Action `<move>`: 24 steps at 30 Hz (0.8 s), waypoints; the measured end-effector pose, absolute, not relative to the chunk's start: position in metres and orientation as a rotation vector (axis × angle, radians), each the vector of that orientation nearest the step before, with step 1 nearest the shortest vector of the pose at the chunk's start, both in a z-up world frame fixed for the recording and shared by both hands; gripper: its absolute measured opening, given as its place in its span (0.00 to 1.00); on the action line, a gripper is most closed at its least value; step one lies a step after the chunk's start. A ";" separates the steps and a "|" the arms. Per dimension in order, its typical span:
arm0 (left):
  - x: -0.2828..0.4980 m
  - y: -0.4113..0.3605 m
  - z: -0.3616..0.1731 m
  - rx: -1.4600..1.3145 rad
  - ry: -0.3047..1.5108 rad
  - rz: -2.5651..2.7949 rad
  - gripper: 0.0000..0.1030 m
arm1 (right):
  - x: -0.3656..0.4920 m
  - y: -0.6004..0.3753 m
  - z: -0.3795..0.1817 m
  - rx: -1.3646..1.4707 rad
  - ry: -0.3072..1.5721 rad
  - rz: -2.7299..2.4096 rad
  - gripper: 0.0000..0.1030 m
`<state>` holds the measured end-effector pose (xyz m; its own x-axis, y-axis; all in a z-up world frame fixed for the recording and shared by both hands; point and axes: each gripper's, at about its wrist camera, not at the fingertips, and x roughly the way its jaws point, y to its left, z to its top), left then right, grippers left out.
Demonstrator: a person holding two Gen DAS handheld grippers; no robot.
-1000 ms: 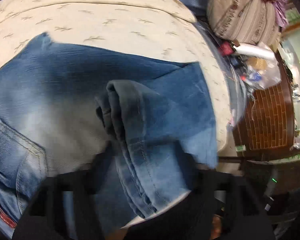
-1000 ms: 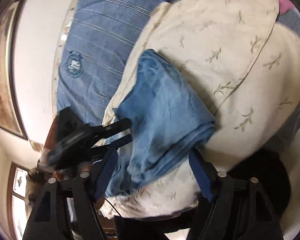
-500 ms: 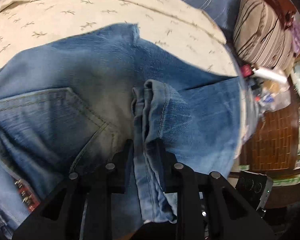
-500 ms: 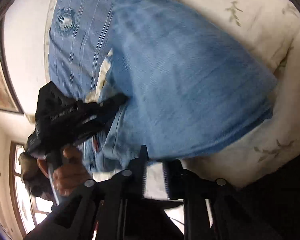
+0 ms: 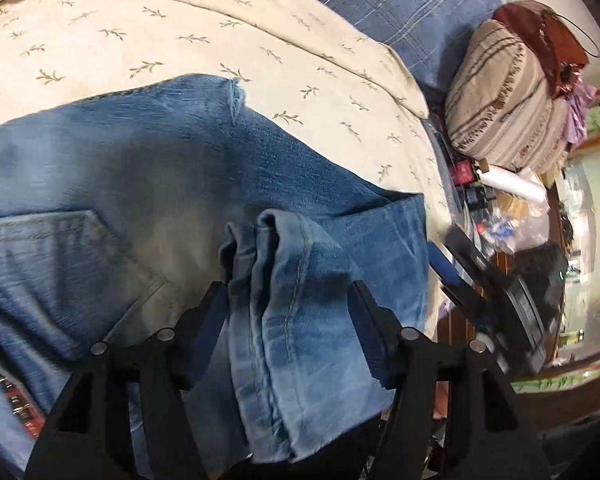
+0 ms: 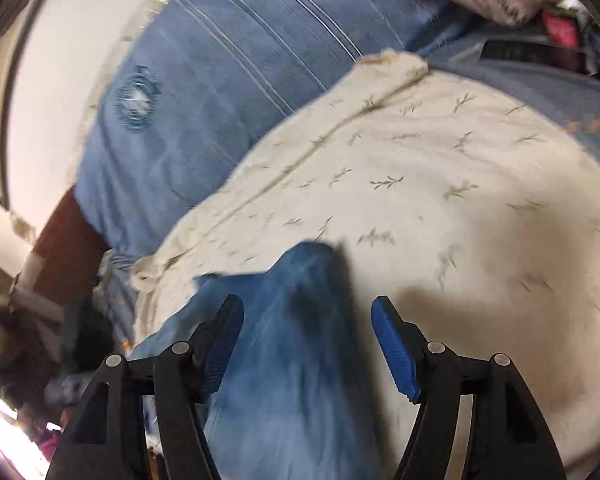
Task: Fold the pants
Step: 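Grasp the jeans leg edge with the left gripper while the right gripper pinches the hem, then fold the leg over the jeans with the left gripper and release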
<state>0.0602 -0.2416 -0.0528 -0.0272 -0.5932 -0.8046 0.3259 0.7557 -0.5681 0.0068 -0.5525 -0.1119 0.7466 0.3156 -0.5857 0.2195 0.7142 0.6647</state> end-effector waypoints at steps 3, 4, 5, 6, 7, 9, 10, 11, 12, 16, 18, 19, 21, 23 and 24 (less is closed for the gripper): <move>0.063 -0.248 -0.044 -0.186 1.391 -0.750 0.17 | 0.019 -0.533 -0.097 0.650 0.757 0.110 0.18; 0.064 -0.246 -0.037 -0.173 1.361 -0.757 0.16 | 0.013 -0.524 -0.081 0.582 0.692 0.141 0.18; 0.064 -0.246 -0.032 -0.151 1.323 -0.748 0.16 | 0.013 -0.519 -0.075 0.543 0.660 0.141 0.18; 0.065 -0.245 -0.031 -0.126 1.296 -0.730 0.16 | 0.012 -0.515 -0.072 0.488 0.639 0.115 0.18; 0.066 -0.248 -0.034 -0.078 1.261 -0.690 0.17 | 0.019 -0.516 -0.080 0.446 0.668 0.079 0.18; 0.070 -0.258 -0.051 0.008 1.260 -0.630 0.18 | 0.040 -0.521 -0.109 0.422 0.797 0.004 0.20; 0.071 -0.259 -0.059 0.011 1.270 -0.623 0.20 | 0.043 -0.525 -0.123 0.443 0.817 0.005 0.21; 0.069 -0.258 -0.056 0.007 1.253 -0.623 0.20 | 0.040 -0.528 -0.120 0.458 0.790 0.013 0.20; 0.066 -0.257 -0.050 0.020 1.244 -0.630 0.20 | 0.036 -0.530 -0.116 0.468 0.787 0.021 0.26; 0.064 -0.231 -0.042 -0.036 1.286 -0.659 0.20 | -0.004 -0.545 -0.095 0.581 0.720 0.072 0.34; 0.060 -0.212 -0.039 -0.110 1.322 -0.691 0.20 | -0.014 -0.543 -0.089 0.634 0.702 0.099 0.43; 0.055 -0.206 -0.039 -0.140 1.337 -0.718 0.22 | -0.024 -0.543 -0.094 0.654 0.702 0.103 0.46; 0.044 -0.204 -0.039 -0.181 1.353 -0.769 0.37 | -0.036 -0.541 -0.104 0.686 0.728 0.104 0.48; 0.027 -0.208 -0.043 -0.186 1.360 -0.825 0.59 | -0.046 -0.538 -0.120 0.711 0.762 0.091 0.48; 0.024 -0.210 -0.045 -0.177 1.365 -0.832 0.59 | -0.047 -0.537 -0.129 0.721 0.782 0.082 0.48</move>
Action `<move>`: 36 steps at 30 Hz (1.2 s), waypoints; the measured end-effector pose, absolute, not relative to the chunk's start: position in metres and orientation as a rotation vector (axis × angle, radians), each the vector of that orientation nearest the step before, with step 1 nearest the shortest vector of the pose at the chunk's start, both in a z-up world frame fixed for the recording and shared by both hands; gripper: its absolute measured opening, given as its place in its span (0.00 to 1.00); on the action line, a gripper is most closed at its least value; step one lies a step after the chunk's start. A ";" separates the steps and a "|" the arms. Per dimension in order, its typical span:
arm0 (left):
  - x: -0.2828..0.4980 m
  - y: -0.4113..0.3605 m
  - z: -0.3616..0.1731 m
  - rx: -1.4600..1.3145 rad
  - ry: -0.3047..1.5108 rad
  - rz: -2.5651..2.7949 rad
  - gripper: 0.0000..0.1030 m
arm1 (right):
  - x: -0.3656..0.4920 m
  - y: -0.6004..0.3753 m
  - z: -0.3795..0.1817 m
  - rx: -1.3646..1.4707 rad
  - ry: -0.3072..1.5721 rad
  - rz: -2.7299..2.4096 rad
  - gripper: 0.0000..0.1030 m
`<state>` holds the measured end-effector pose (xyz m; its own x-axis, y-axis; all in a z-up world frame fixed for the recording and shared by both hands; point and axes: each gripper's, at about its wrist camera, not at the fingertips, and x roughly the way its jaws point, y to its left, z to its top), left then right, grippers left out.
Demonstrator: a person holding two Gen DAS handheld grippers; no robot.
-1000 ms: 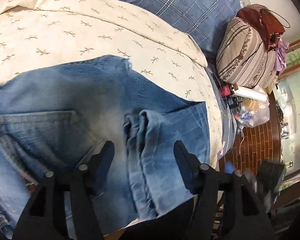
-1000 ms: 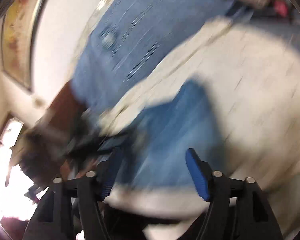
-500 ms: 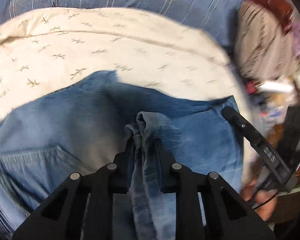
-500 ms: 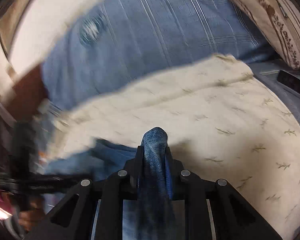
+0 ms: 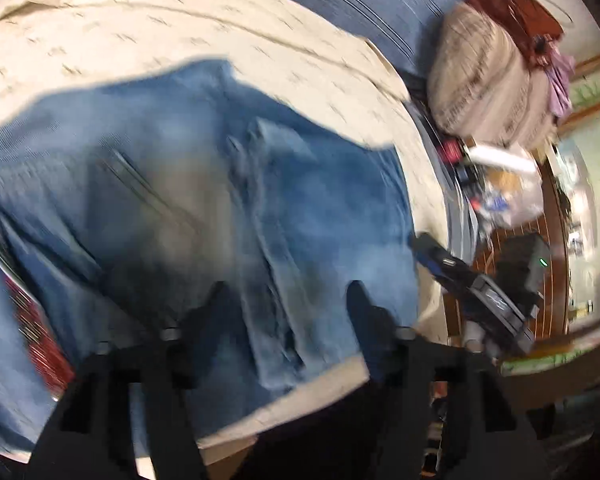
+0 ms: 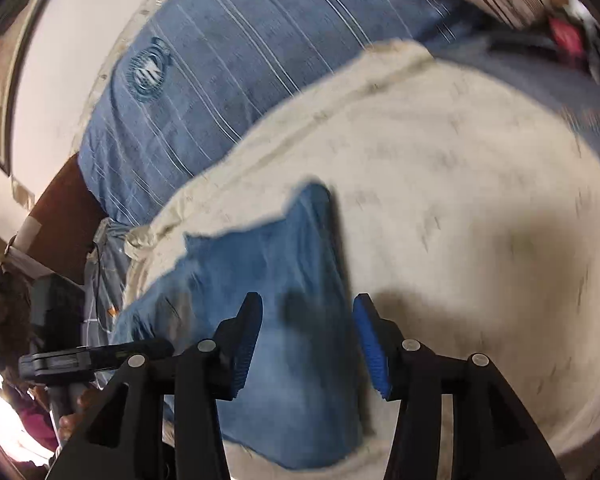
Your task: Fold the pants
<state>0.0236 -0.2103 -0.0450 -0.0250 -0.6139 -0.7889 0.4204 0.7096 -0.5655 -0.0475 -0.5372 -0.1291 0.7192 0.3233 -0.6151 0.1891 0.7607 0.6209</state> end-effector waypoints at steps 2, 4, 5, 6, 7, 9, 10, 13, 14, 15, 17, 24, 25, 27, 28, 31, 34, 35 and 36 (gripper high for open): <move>0.013 -0.223 -0.051 -0.109 1.387 -0.833 0.50 | -0.052 -0.531 -0.131 0.714 0.780 0.100 0.29; 0.004 -0.227 -0.053 -0.038 1.358 -0.796 0.39 | -0.062 -0.522 -0.119 0.654 0.754 0.112 0.14; 0.002 -0.227 -0.055 -0.018 1.348 -0.780 0.36 | -0.067 -0.516 -0.113 0.624 0.737 0.112 0.14; -0.001 -0.226 -0.059 0.002 1.347 -0.762 0.35 | -0.069 -0.511 -0.113 0.598 0.738 0.112 0.14; -0.003 -0.225 -0.066 0.003 1.351 -0.759 0.34 | -0.068 -0.507 -0.118 0.563 0.761 0.092 0.14; -0.006 -0.223 -0.068 0.001 1.320 -0.764 0.34 | -0.058 -0.499 -0.136 0.477 0.843 0.026 0.17; -0.008 -0.224 -0.067 0.016 1.316 -0.762 0.34 | -0.059 -0.499 -0.137 0.474 0.835 0.020 0.16; -0.009 -0.217 -0.060 0.004 1.334 -0.773 0.33 | -0.069 -0.503 -0.120 0.515 0.815 0.021 0.24; -0.010 -0.210 -0.057 -0.016 1.331 -0.778 0.33 | -0.078 -0.505 -0.111 0.534 0.784 0.019 0.24; -0.010 -0.207 -0.053 -0.034 1.322 -0.779 0.33 | -0.084 -0.506 -0.107 0.544 0.768 0.022 0.26; -0.010 -0.199 -0.045 -0.056 1.292 -0.784 0.33 | -0.098 -0.505 -0.099 0.568 0.730 0.039 0.27; -0.014 -0.209 -0.071 -0.018 1.339 -0.789 0.40 | -0.104 -0.487 -0.140 0.578 0.847 0.035 0.25; -0.015 -0.213 -0.071 -0.015 1.334 -0.788 0.40 | -0.104 -0.487 -0.139 0.587 0.838 0.032 0.25; -0.016 -0.211 -0.067 -0.019 1.324 -0.799 0.40 | -0.105 -0.490 -0.129 0.611 0.834 0.034 0.26; -0.016 -0.206 -0.063 -0.020 1.321 -0.803 0.40 | -0.105 -0.493 -0.122 0.615 0.814 0.038 0.28; -0.009 -0.187 -0.047 -0.044 1.277 -0.794 0.40 | -0.103 -0.498 -0.093 0.604 0.737 0.039 0.36; 0.003 -0.153 -0.029 -0.118 1.220 -0.767 0.40 | -0.093 -0.494 -0.078 0.606 0.695 0.060 0.42; 0.007 -0.142 -0.024 -0.141 1.205 -0.757 0.40 | -0.087 -0.490 -0.076 0.601 0.693 0.062 0.42; 0.012 -0.131 -0.020 -0.165 1.189 -0.736 0.41 | -0.080 -0.485 -0.075 0.591 0.695 0.067 0.43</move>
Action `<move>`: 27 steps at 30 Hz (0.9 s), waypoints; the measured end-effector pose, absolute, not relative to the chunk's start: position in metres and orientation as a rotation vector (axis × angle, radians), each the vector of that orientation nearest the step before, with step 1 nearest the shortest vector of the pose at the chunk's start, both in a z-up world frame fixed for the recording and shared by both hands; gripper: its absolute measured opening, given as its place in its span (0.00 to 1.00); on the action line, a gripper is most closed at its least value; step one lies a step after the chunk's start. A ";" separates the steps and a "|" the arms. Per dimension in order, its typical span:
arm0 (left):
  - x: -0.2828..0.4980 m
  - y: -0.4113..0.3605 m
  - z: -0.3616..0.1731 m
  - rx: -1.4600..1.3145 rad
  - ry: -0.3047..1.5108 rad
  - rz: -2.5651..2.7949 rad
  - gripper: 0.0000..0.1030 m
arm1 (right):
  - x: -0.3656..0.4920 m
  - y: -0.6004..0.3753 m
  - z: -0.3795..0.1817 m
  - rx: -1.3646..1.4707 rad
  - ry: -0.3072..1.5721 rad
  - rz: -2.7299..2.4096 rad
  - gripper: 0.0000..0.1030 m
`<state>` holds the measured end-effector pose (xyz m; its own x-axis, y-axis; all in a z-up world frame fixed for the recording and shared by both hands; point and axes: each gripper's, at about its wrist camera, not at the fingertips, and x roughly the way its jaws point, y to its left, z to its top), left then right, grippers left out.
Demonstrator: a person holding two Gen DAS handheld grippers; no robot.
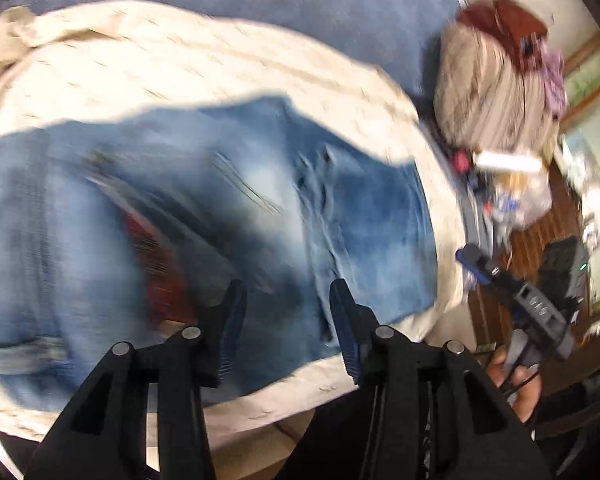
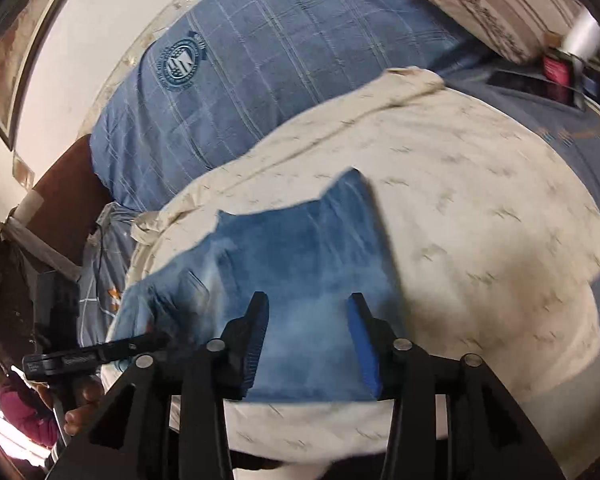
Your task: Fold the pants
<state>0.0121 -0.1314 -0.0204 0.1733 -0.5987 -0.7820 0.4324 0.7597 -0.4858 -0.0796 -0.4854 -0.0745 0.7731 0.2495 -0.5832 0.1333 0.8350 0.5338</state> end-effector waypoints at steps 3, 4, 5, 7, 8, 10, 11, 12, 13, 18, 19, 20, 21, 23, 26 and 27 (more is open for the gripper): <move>0.027 -0.109 -0.015 -0.244 1.181 -0.692 0.48 | -0.052 -0.474 -0.073 0.556 0.723 0.090 0.43; 0.030 -0.111 -0.016 -0.249 1.188 -0.697 0.48 | -0.044 -0.471 -0.074 0.550 0.734 0.091 0.43; 0.032 -0.116 -0.016 -0.248 1.196 -0.705 0.48 | -0.036 -0.469 -0.074 0.546 0.741 0.090 0.43; 0.034 -0.128 -0.017 -0.241 1.210 -0.727 0.51 | -0.025 -0.468 -0.074 0.538 0.745 0.083 0.43; 0.035 -0.141 -0.019 -0.235 1.226 -0.745 0.54 | -0.020 -0.470 -0.074 0.527 0.746 0.060 0.43; 0.039 -0.163 -0.023 -0.205 1.247 -0.750 0.54 | -0.013 -0.477 -0.073 0.506 0.734 0.020 0.44; 0.042 -0.177 -0.026 -0.182 1.259 -0.746 0.54 | -0.010 -0.482 -0.073 0.499 0.727 -0.016 0.44; 0.042 -0.193 -0.029 -0.162 1.270 -0.740 0.54 | -0.007 -0.488 -0.074 0.499 0.724 -0.046 0.46; 0.044 -0.202 -0.033 -0.147 1.278 -0.738 0.54 | -0.004 -0.496 -0.077 0.505 0.727 -0.071 0.48; 0.053 -0.245 -0.053 -0.119 1.333 -0.713 0.54 | 0.016 -0.525 -0.100 0.512 0.766 -0.168 0.49; 0.054 -0.250 -0.054 -0.102 1.326 -0.706 0.53 | 0.021 -0.528 -0.105 0.516 0.782 -0.159 0.45; 0.054 -0.254 -0.054 -0.070 1.313 -0.692 0.40 | 0.025 -0.529 -0.107 0.528 0.786 -0.118 0.36; 0.054 -0.256 -0.052 -0.026 1.293 -0.661 0.31 | 0.024 -0.526 -0.101 0.516 0.766 -0.085 0.17; 0.057 -0.250 -0.048 -0.048 1.270 -0.639 0.24 | 0.020 -0.515 -0.085 0.439 0.697 -0.055 0.17; 0.070 -0.246 -0.057 -0.084 1.295 -0.589 0.23 | 0.029 -0.514 -0.097 0.395 0.732 -0.073 0.17; 0.072 -0.249 -0.060 -0.078 1.296 -0.584 0.24 | 0.036 -0.516 -0.109 0.378 0.771 -0.100 0.19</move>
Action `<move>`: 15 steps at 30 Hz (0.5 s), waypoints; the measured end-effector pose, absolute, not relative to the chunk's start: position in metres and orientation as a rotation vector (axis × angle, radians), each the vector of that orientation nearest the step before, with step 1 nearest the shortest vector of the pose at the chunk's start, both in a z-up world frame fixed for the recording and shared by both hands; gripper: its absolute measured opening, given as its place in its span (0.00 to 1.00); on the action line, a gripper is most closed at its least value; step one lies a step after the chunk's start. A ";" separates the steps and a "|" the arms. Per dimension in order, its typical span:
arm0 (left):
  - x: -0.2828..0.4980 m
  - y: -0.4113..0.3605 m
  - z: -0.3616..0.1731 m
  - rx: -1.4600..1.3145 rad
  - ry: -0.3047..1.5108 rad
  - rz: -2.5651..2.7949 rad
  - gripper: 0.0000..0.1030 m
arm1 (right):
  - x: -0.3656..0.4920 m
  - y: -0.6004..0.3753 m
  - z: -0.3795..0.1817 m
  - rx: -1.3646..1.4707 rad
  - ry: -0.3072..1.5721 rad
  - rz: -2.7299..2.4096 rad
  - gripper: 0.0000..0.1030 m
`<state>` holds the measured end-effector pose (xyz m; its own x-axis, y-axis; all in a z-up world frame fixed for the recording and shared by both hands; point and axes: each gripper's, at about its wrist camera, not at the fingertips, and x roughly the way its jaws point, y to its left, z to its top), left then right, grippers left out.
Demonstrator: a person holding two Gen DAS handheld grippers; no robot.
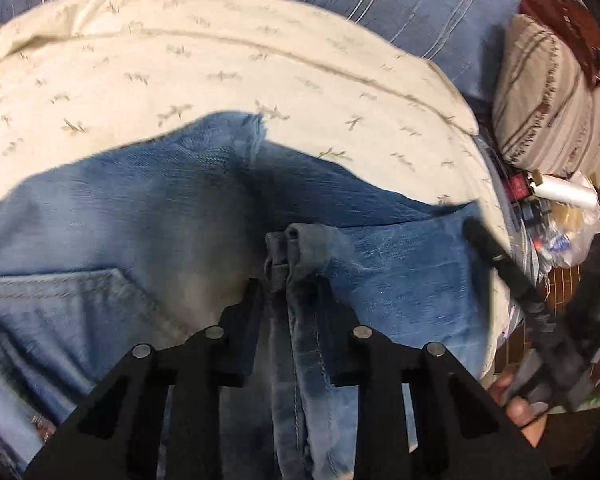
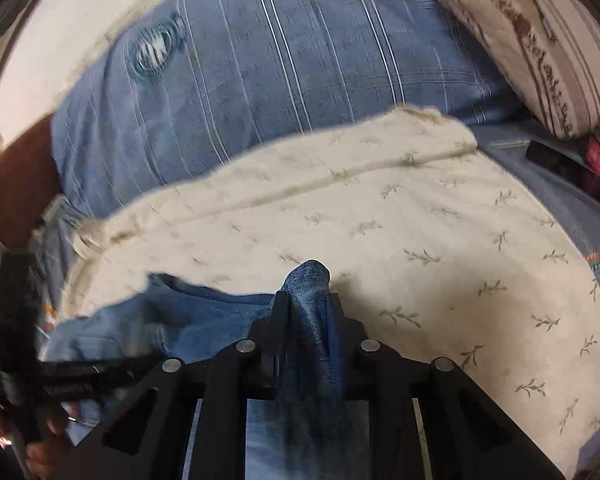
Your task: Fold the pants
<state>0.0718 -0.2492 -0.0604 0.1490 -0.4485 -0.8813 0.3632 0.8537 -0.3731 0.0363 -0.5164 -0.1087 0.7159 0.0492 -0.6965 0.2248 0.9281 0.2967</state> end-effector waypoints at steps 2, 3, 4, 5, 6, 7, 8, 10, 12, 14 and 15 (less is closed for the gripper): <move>0.068 -0.255 -0.057 -0.029 1.270 -0.570 0.25 | 0.039 -0.520 -0.118 0.380 0.777 -0.095 0.21; 0.066 -0.257 -0.054 0.006 1.263 -0.569 0.25 | 0.034 -0.522 -0.111 0.399 0.775 -0.089 0.24; 0.063 -0.256 -0.051 0.017 1.263 -0.582 0.25 | 0.030 -0.523 -0.106 0.407 0.772 -0.085 0.28; 0.062 -0.252 -0.048 0.004 1.273 -0.594 0.24 | 0.020 -0.523 -0.097 0.412 0.753 -0.078 0.28; 0.060 -0.242 -0.046 -0.029 1.292 -0.605 0.24 | 0.008 -0.523 -0.089 0.416 0.726 -0.060 0.28; 0.057 -0.236 -0.044 -0.050 1.299 -0.619 0.24 | -0.005 -0.522 -0.082 0.419 0.703 -0.042 0.28; 0.050 -0.227 -0.039 -0.069 1.297 -0.647 0.24 | -0.022 -0.519 -0.075 0.419 0.681 -0.022 0.28; 0.035 -0.219 -0.032 -0.064 1.278 -0.686 0.27 | -0.043 -0.512 -0.072 0.427 0.664 0.003 0.31; 0.012 -0.216 -0.031 -0.042 1.258 -0.737 0.45 | -0.058 -0.505 -0.080 0.439 0.669 0.026 0.35; -0.003 -0.221 -0.041 -0.008 1.255 -0.754 0.55 | -0.064 -0.497 -0.107 0.414 0.732 0.006 0.36; -0.007 -0.223 -0.047 0.016 1.265 -0.750 0.55 | -0.062 -0.494 -0.122 0.402 0.783 -0.021 0.37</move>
